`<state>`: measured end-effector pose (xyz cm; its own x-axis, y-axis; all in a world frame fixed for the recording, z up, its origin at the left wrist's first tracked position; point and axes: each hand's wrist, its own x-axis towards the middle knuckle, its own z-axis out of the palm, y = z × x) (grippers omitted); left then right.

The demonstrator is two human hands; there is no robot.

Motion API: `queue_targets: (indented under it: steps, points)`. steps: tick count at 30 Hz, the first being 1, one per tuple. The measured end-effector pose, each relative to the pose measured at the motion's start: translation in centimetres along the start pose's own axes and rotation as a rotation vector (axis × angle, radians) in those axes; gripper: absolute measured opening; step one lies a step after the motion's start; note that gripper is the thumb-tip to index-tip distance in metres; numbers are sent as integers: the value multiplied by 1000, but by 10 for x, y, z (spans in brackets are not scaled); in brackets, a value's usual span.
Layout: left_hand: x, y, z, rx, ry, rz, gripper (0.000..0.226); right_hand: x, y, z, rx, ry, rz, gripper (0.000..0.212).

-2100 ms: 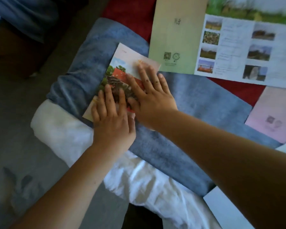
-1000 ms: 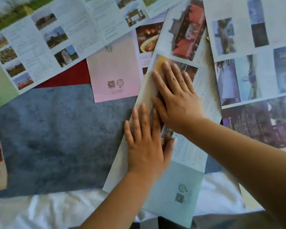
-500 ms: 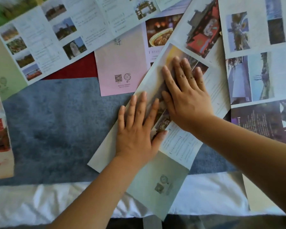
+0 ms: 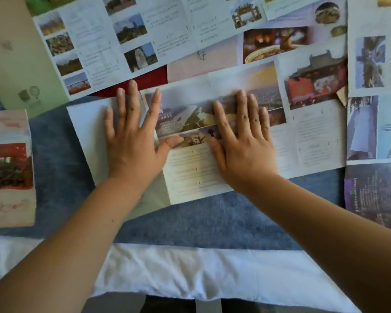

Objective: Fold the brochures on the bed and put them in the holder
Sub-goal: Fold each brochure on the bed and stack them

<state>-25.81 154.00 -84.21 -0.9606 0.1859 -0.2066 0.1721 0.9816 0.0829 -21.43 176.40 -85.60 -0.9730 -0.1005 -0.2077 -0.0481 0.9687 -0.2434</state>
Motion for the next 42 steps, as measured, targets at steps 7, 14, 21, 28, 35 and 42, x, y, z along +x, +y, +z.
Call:
queue_targets:
  steps: [7,14,21,28,35,42]
  points:
    - [24,-27,-13,-69,-15,32,90,4,-19,10,-39,0,-69,73]
    - [35,-32,-14,-92,35,82,82,8,-44,21,-54,89,52,73]
    - [4,-31,16,-13,32,59,87,11,-56,26,-78,102,62,74]
    - [0,-40,29,-53,123,59,81,10,-48,17,-99,56,29,73]
    - [-9,-55,30,-43,116,44,79,8,-43,14,-102,55,35,71]
    - [-18,-70,28,-37,121,32,78,6,-33,14,-71,80,58,72]
